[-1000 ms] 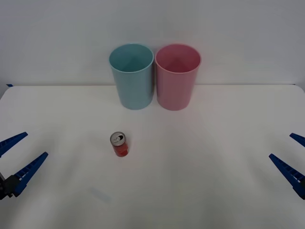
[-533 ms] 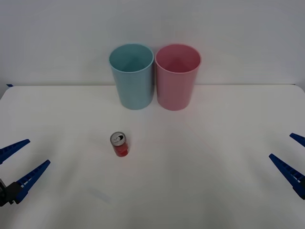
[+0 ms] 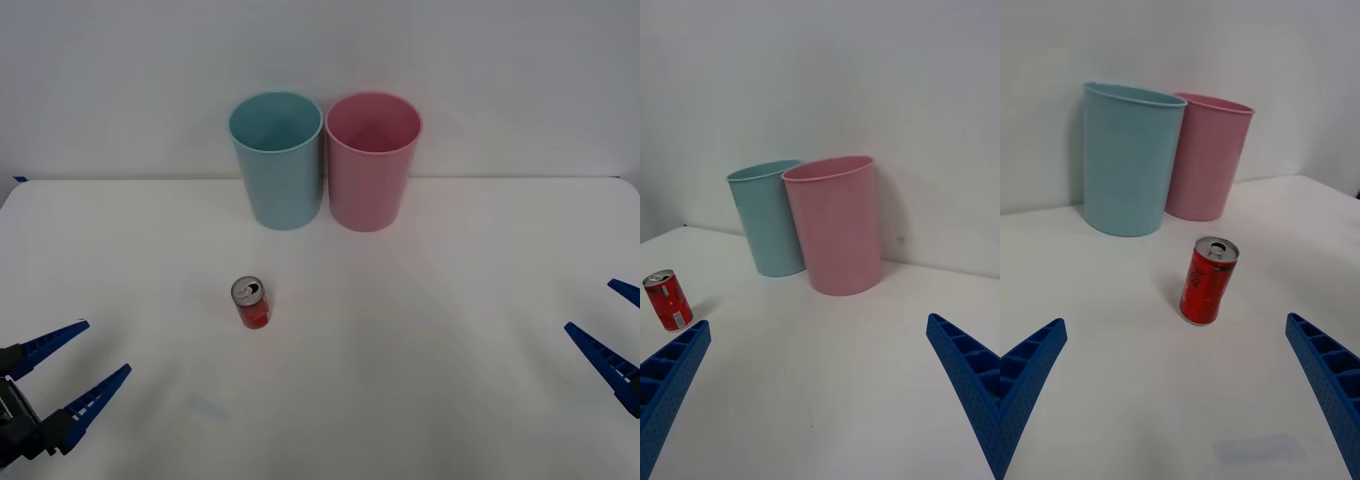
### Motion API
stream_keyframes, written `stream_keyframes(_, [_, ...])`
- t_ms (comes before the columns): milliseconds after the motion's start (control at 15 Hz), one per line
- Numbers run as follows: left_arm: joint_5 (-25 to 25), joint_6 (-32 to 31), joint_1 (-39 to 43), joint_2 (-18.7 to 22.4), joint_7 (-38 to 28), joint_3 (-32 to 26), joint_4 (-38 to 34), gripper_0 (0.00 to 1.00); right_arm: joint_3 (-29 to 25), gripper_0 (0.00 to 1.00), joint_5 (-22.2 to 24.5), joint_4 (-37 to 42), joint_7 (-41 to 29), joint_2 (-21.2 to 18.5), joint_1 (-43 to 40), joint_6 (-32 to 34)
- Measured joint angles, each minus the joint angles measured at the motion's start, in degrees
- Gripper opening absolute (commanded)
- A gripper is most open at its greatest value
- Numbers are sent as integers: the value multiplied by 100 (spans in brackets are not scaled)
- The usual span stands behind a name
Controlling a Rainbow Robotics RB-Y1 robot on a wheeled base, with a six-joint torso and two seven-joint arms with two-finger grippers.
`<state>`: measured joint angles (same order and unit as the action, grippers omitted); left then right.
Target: Grasp the object on the table and drop it into the matching bin: aluminum can to the light blue bin, PET bottle to the pink bin.
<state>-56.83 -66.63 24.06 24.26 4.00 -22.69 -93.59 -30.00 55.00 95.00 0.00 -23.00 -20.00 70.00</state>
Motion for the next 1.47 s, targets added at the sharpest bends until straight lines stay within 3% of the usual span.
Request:
stream_keyframes(600, [13, 987, 213, -23, 566, 996, 0, 100, 0, 100, 0, 0, 0, 0, 0, 0])
stream_keyframes(1067, [-520, 1420, 51, -789, 806, 1263, 0, 100, 0, 100, 0, 0, 0, 0, 0, 0])
stream_keyframes(1467, [-574, 2433, -168, -844, 1089, 1915, 6, 100, 0, 100, 0, 0, 0, 0, 0, 0])
